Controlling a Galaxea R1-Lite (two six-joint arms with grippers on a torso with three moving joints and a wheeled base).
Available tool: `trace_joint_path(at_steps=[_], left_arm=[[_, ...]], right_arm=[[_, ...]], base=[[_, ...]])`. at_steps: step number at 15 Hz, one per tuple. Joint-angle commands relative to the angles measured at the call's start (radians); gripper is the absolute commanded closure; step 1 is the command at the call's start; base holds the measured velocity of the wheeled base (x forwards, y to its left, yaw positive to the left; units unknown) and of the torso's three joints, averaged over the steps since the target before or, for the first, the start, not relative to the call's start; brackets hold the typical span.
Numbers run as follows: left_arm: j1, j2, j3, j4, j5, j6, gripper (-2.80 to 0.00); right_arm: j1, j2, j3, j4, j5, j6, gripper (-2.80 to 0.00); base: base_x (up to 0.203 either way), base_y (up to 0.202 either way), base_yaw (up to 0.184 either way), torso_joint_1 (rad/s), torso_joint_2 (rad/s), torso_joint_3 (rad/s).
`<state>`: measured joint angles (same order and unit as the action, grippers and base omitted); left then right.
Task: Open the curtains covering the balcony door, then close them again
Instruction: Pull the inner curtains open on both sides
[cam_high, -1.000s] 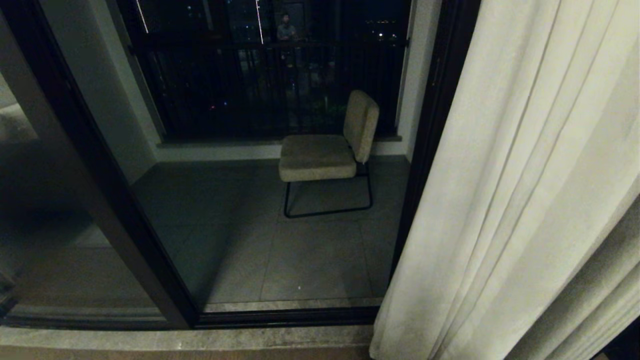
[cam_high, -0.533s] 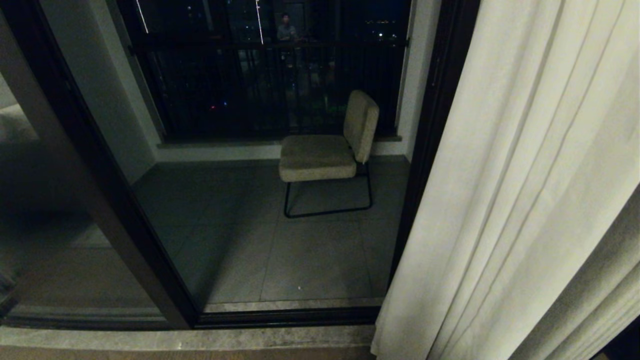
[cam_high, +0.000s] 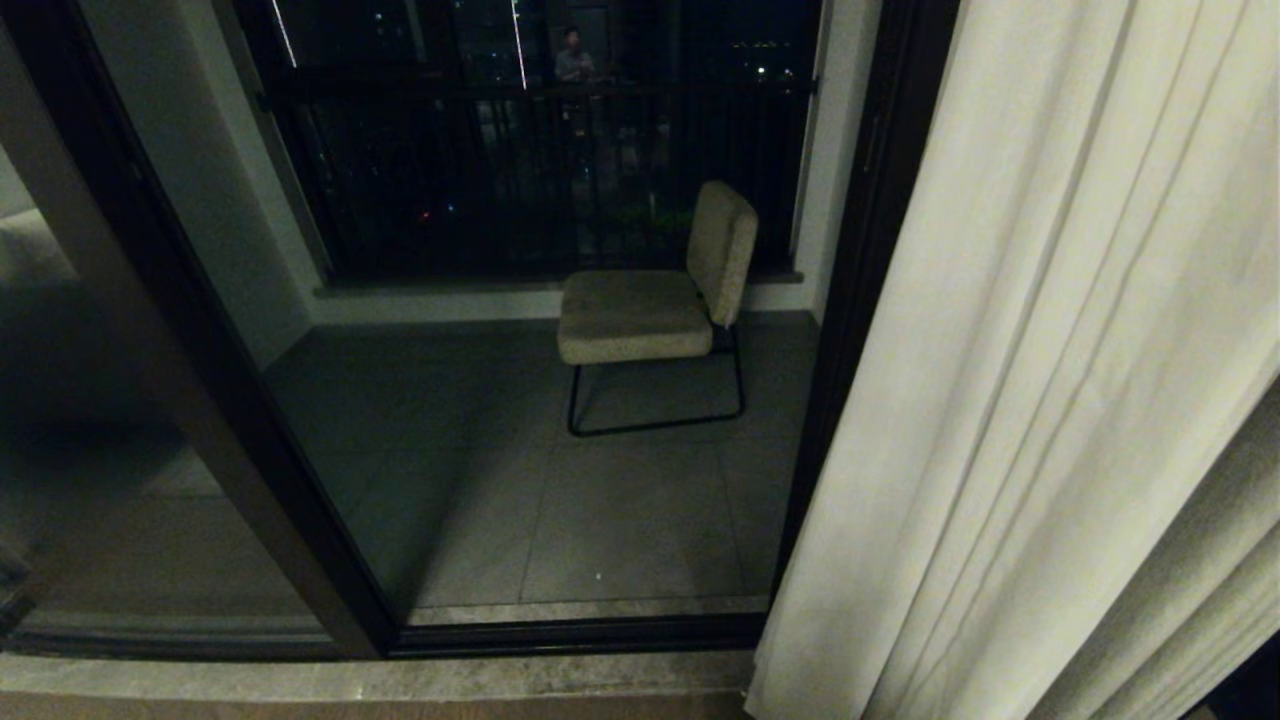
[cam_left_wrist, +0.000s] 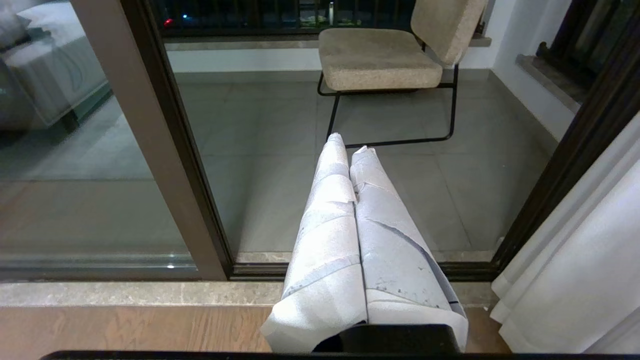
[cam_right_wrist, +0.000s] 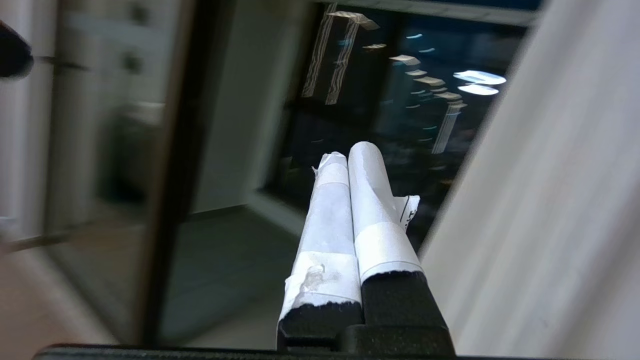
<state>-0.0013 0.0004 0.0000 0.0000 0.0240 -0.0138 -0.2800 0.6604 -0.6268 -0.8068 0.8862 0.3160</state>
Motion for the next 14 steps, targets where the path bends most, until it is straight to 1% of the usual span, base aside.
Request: trace_joint_path(at_steps=[1,2,3,4,6,8,9,10,13,14], left_arm=[[0.0,0.0,0.0,0.0,0.001,0.0,0.0],[0.0,0.0,0.0,0.0,0.001,0.0,0.0],[0.0,0.0,0.0,0.0,0.001,-0.001,0.0],[0.0,0.0,0.0,0.0,0.001,0.0,0.0],[0.0,0.0,0.0,0.0,0.001,-0.001,0.0],[0.0,0.0,0.0,0.0,0.001,0.0,0.0],[0.0,0.0,0.0,0.0,0.001,0.0,0.0],[0.0,0.0,0.0,0.0,0.001,0.0,0.0],[0.0,0.0,0.0,0.0,0.001,0.0,0.0],[0.0,0.0,0.0,0.0,0.001,0.0,0.0]], right_arm=[[0.027,0.152,-0.087,0.03,0.011,-0.004,0.0],[0.029,0.203,-0.119,0.043,0.013,-0.011,0.0],[0.031,0.26,-0.149,0.052,0.015,-0.035,0.0],[0.032,0.319,-0.174,0.063,0.017,-0.082,0.0],[0.055,0.438,-0.22,0.113,0.012,-0.224,0.0],[0.098,0.542,-0.256,0.16,-0.018,-0.345,0.0],[0.147,0.586,-0.275,0.173,-0.063,-0.389,0.0],[0.201,0.617,-0.289,0.18,-0.122,-0.415,0.0],[0.363,0.713,-0.318,0.184,-0.331,-0.483,0.0],[0.396,0.743,-0.327,0.183,-0.374,-0.509,0.0]], base=[[0.0,0.0,0.0,0.0,0.0,0.0],[0.0,0.0,0.0,0.0,0.0,0.0],[0.0,0.0,0.0,0.0,0.0,0.0],[0.0,0.0,0.0,0.0,0.0,0.0],[0.0,0.0,0.0,0.0,0.0,0.0],[0.0,0.0,0.0,0.0,0.0,0.0],[0.0,0.0,0.0,0.0,0.0,0.0],[0.0,0.0,0.0,0.0,0.0,0.0],[0.0,0.0,0.0,0.0,0.0,0.0],[0.0,0.0,0.0,0.0,0.0,0.0]])
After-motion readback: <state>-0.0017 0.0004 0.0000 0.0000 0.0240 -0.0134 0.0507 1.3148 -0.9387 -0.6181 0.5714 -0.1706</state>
